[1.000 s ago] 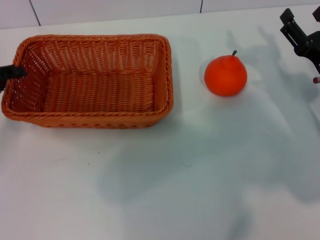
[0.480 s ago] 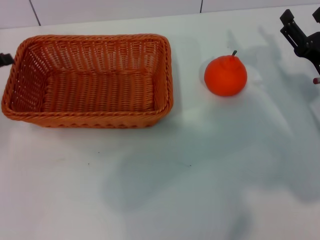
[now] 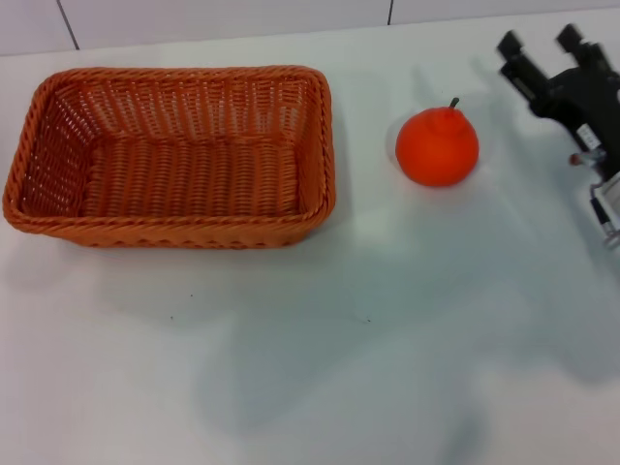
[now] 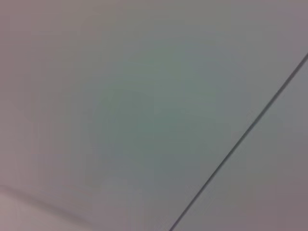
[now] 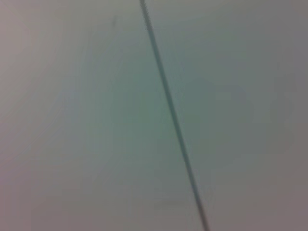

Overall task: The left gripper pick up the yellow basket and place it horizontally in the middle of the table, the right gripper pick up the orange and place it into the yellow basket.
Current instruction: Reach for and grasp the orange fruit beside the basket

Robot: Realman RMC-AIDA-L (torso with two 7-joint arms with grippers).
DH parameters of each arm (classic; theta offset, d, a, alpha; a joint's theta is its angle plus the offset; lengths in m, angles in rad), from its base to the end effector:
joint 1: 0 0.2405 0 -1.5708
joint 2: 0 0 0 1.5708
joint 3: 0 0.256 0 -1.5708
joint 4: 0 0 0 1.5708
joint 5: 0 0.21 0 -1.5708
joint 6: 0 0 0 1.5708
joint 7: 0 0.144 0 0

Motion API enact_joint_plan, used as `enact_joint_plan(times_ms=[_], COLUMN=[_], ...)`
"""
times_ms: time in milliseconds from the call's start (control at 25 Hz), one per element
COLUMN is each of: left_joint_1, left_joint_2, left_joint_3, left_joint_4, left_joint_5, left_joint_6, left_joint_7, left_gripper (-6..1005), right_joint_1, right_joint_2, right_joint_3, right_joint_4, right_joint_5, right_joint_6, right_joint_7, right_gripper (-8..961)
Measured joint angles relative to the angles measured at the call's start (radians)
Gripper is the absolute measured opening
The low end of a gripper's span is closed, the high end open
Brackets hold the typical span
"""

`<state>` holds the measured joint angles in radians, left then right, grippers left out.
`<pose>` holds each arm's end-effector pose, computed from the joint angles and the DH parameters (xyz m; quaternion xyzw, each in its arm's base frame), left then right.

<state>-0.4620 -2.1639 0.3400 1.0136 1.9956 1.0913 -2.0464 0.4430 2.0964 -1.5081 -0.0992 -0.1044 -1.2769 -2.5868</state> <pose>-0.3302 0.3640 0.1202 -0.6544 -0.5109 -0.3426 0.4398 0.3139 0.3281 -0.0105 -0.2801 -0.6977 -0.5150 0.4117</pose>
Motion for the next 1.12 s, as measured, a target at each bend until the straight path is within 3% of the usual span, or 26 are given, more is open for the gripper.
enact_joint_plan(times_ms=[320,880,1120], left_joint_1=[0.007,0.057,0.067], left_joint_2=[-0.005,-0.004,0.0], left_joint_3=[0.002,-0.007,-0.005], left_joint_4=[-0.077,-0.255,-0.323], left_joint_5=[-0.254,-0.675,-0.751], left_joint_6=[0.083,0.226,0.27], left_joint_7=[0.257,0.61,0.704], left_gripper=[885,880,877], right_joint_1=[0.03,0.039,0.047], right_joint_2=[0.007,0.007,0.007], right_joint_3=[-0.131,-0.142,-0.142], right_joint_4=[-0.001,0.0,0.0], right_joint_5=[0.0,-0.07,-0.078], right_joint_6=[0.122,0.211,0.24], right_joint_7=[0.038,0.072,0.094], right_gripper=[901,877,867])
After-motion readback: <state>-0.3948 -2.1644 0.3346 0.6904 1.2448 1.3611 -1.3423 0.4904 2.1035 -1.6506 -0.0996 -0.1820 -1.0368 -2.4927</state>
